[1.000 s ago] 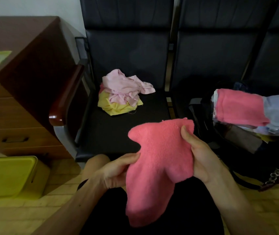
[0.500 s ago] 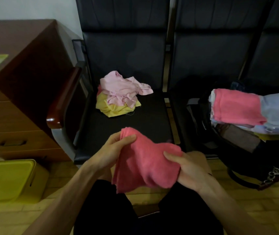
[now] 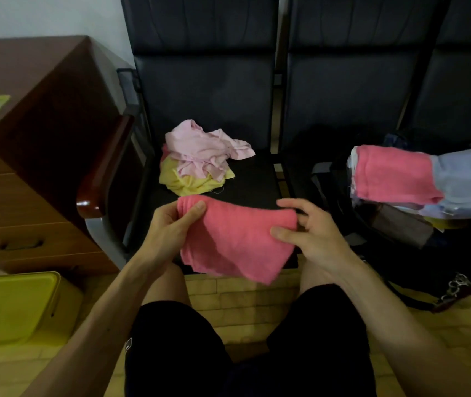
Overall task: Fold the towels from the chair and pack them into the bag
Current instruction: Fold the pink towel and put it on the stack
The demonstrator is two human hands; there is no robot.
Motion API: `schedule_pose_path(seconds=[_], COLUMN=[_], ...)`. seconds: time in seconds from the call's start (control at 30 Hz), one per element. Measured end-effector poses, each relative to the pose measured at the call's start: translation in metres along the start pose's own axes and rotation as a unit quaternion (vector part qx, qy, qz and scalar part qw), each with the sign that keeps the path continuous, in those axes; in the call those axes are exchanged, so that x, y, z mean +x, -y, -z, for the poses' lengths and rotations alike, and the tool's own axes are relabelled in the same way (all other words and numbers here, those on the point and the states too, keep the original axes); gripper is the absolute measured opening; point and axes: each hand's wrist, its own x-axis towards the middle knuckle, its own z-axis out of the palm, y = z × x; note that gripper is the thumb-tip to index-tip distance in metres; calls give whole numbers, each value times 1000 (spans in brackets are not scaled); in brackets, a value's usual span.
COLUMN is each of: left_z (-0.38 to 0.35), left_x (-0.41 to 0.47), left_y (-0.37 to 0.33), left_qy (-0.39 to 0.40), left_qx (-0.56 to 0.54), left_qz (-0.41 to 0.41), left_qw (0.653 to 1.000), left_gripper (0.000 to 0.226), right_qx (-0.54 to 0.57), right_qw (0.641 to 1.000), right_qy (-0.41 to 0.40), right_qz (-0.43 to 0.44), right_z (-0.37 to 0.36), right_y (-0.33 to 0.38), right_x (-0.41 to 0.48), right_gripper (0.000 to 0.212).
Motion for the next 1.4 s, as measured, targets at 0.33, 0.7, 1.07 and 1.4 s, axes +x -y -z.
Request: schedule_pose_path(seconds=[0.33,0.7,1.07,1.4], left_z=[24,23,5,-5], left_x=[13,11,5,-13], left_y=[-38,-46,-39,-53], left_qy=[64,22,-91,-14], left_qx=[25,41,29,90], left_qz=[-64,-66,-123,-255], left_qw=[996,997,988,963], left_gripper=[39,33,27,27], right_qx=[-219,-279,-332,-86], right_qw=[964,944,924,990], right_qy=[19,4,-41,88], right_qz=[150,177,184,67], right_z=[6,5,16,40], right_y=[62,68,59,44], right_x=[18,14,13,8], right_gripper=[64,39,12,18])
